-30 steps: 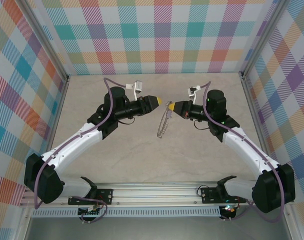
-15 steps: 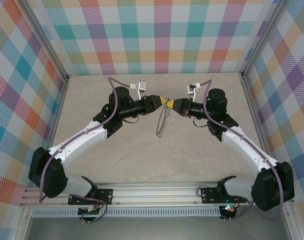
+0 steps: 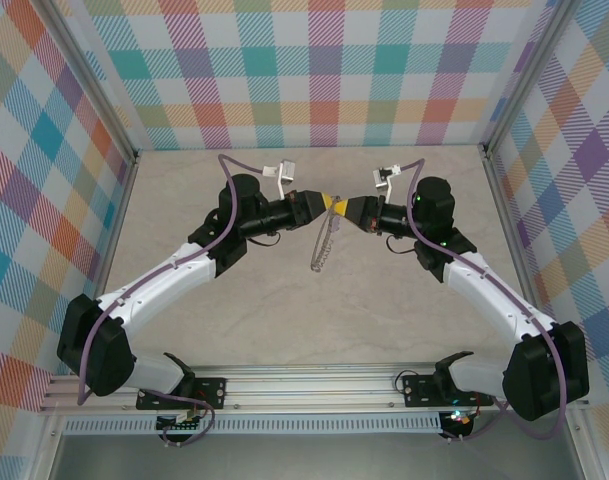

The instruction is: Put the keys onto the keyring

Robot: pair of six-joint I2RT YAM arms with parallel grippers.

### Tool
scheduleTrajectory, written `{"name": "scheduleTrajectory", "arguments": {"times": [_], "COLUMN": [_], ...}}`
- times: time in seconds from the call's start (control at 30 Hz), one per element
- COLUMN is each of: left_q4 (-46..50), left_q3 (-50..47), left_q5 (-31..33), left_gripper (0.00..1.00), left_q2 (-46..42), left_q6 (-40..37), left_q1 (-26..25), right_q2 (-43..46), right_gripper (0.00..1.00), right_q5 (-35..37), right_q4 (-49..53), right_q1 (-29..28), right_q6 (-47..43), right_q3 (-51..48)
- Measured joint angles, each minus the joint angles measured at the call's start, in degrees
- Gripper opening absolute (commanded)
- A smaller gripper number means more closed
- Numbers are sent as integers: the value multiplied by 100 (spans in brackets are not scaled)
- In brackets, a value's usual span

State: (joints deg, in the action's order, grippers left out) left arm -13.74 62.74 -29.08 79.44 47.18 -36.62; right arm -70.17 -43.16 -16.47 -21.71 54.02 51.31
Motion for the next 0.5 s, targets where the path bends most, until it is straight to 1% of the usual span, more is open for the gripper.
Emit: {"name": "scheduleTrajectory", "arguments": {"times": [0.4, 0.5], "left_q4": [15, 42], "left_q3": [-68, -68], "left_q5": [63, 96], "left_gripper": [20, 12], "left_q2": [0, 0], "left_q6": [-13, -50], "left_q1": [-48, -50], "right_q2": [-79, -83], "right_gripper": [0, 0], "right_q5": [-24, -31], "right_q4": [-66, -83], "right_q1": [0, 0], "right_q6": [0, -2], "right_q3": [-33, -33]}}
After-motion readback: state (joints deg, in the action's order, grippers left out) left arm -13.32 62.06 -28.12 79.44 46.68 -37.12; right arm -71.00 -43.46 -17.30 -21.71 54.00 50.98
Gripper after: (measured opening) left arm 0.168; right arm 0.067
